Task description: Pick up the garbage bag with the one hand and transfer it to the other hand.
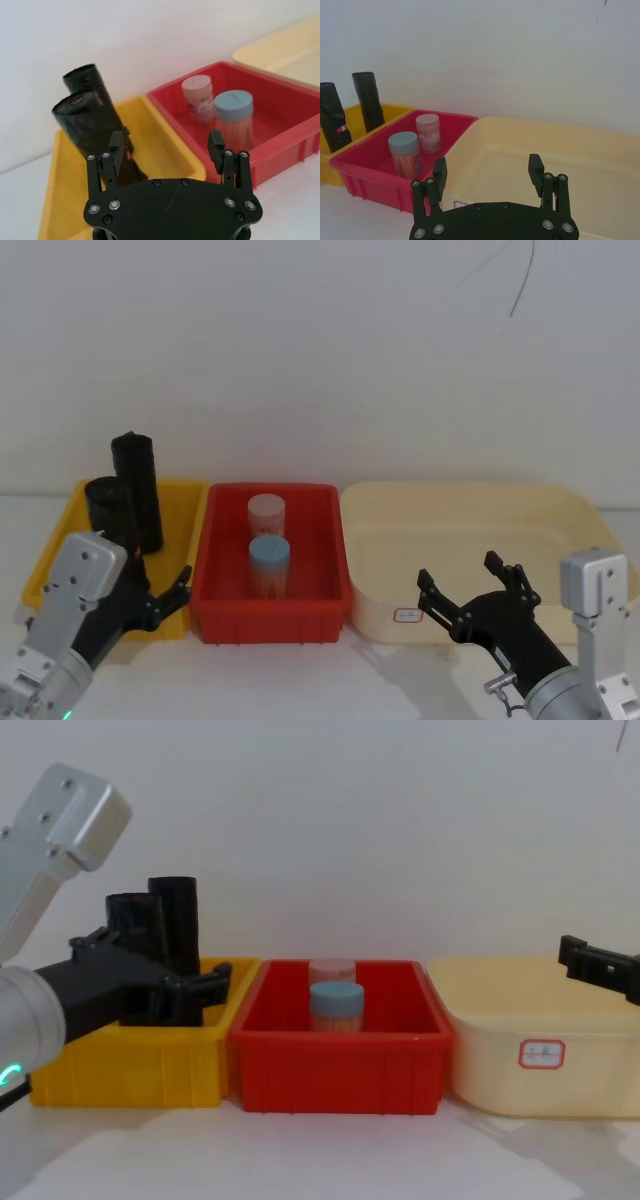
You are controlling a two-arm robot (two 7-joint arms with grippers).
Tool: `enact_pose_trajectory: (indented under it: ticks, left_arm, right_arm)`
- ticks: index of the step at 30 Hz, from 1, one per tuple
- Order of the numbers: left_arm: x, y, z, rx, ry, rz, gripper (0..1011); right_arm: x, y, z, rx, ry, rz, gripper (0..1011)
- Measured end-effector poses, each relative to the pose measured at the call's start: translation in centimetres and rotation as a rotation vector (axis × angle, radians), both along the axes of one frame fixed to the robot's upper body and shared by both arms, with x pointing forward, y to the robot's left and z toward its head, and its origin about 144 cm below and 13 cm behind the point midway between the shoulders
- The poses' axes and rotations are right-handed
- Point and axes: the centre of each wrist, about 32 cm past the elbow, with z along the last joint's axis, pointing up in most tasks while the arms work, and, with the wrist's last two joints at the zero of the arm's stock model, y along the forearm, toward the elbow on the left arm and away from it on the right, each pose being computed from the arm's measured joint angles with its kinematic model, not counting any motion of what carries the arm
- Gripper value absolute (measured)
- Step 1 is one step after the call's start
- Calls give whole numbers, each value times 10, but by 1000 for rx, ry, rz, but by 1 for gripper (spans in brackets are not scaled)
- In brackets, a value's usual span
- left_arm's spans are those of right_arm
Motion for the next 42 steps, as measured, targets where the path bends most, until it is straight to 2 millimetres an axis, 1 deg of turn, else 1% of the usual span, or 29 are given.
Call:
enact_pose_trajectory:
  ticks: [9,22,32,42]
  left_arm:
    - [7,17,-2,-9,21,27,1002]
    - [21,34,5,-90,27,50,1001]
    - [32,41,7,-130,40,52,1002]
    - [44,43,3,-148,63,56,1002]
  right_arm:
    - [0,0,0,0,0,0,1000]
    - [0,0,0,0,0,0,1001]
    - [0,0,0,0,0,0,1000]
    - [0,0,0,0,0,0,1001]
